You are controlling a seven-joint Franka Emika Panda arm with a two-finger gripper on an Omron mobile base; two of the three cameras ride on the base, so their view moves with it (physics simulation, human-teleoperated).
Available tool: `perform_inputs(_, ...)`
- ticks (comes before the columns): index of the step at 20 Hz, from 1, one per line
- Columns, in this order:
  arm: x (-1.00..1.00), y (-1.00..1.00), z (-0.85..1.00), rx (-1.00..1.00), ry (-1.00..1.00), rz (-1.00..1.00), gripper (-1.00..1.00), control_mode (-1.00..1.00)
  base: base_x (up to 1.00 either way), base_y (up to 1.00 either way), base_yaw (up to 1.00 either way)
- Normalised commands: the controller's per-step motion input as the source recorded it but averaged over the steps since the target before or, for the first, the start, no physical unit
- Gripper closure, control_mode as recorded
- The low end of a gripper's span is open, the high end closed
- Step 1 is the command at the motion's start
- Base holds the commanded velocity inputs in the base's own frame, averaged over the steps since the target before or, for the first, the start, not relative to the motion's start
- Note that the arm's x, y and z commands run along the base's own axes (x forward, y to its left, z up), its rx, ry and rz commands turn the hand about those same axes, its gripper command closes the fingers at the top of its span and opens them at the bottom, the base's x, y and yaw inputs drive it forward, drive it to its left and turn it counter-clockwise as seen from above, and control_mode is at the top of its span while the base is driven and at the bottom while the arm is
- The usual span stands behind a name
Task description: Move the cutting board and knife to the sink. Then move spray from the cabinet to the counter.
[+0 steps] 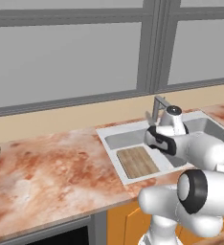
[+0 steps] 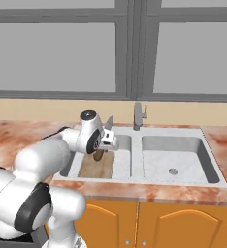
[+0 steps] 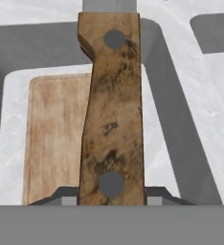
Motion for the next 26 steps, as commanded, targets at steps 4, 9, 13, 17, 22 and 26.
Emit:
perform_inputs(4, 0.36, 0.14, -0.23, 0.00, 0.01, 0.00, 1.00, -1.00, 0.00, 0.00, 0.00)
perform_inputs(9, 0.24, 0.15, -0.31, 0.00, 0.06, 0.03, 1.00, -1.00, 0.00, 0.00, 0.00)
perform_inputs(13, 0.13, 0.11, -0.36, 0.00, 0.11, 0.04, 1.00, -1.00, 0.00, 0.00, 0.00)
perform_inputs(17, 0.25, 0.11, -0.32, 0.00, 0.09, 0.07, 1.00, -1.00, 0.00, 0.00, 0.00)
perform_inputs(22, 0.12, 0.10, -0.28, 0.04, 0.02, 0.08, 1.00, -1.00, 0.00, 0.00, 0.00)
perform_inputs(26, 0.14, 0.07, -0.29, 0.06, 0.00, 0.05, 1.00, -1.00, 0.00, 0.00, 0.00)
